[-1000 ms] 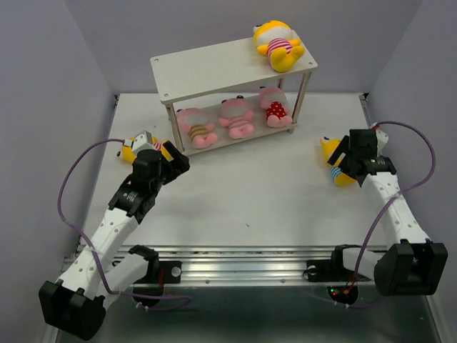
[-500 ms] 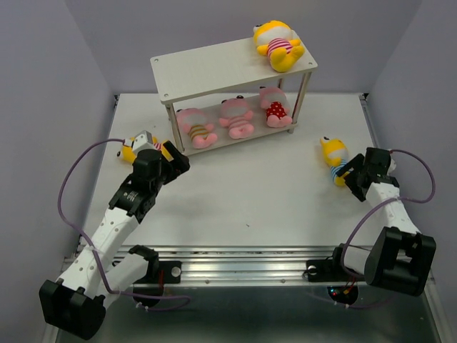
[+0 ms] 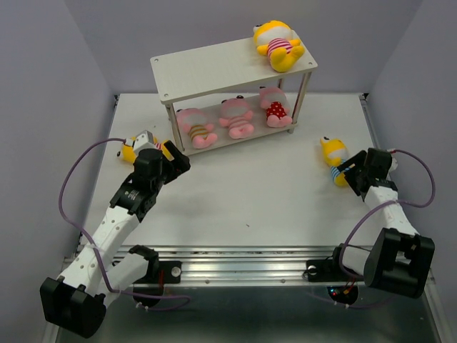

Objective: Place and organize the stuffed toys onto the shelf

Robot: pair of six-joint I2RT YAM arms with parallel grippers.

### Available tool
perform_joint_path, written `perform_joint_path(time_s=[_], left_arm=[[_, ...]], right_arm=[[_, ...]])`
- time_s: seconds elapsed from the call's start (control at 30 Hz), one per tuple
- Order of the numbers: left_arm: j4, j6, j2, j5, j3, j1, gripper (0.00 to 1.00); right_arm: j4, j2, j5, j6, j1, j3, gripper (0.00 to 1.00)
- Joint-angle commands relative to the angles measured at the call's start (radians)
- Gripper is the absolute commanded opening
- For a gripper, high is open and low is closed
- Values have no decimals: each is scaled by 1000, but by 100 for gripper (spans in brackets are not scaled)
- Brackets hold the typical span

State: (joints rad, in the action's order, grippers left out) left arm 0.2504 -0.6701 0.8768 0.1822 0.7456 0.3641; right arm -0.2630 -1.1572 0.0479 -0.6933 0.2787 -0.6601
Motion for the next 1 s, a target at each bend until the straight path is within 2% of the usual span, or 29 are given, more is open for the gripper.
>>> perform_joint_path(time_s=[0.0, 0.2, 0.23, 0.37, 0.4, 0.5, 0.57, 0.6, 0.63, 0.8, 0.83, 0.97], left_arm=[[-40, 15, -6, -4, 1, -4, 99], [-39, 15, -7, -3, 0, -4, 99], [-40, 15, -7, -3, 0, -4, 99], [-37, 17, -7, -1, 3, -5, 99], [-37, 17, -7, -1, 3, -4, 99], [-33, 17, -12, 2, 5, -4, 99], [-31, 17, -18, 3, 5, -4, 99], [-31, 17, -18, 3, 5, -4, 99], [-30, 17, -19, 5, 5, -5, 99], [-31, 18, -27, 3, 3, -4, 99], [-33, 18, -25, 3, 3, -4, 99], [-39, 20, -18, -3, 3, -4, 99]], right_arm=[[82, -2, 15, -17, 7, 8, 74], [111, -9, 30, -29, 7, 13, 51], [116, -3, 33, -29, 7, 14, 43], [116, 25, 50, -14, 7, 24, 33], [116, 27, 52, -9, 7, 25, 28], [116, 11, 49, 0, 7, 28, 26], [116, -5, 40, 11, 7, 25, 20], [116, -24, 37, 14, 7, 25, 17], [117, -30, 33, 20, 7, 21, 1], [136, -13, 14, 193, 7, -2, 1], [143, 22, 9, 256, 7, -13, 1], [183, 158, -35, 324, 7, -18, 1]])
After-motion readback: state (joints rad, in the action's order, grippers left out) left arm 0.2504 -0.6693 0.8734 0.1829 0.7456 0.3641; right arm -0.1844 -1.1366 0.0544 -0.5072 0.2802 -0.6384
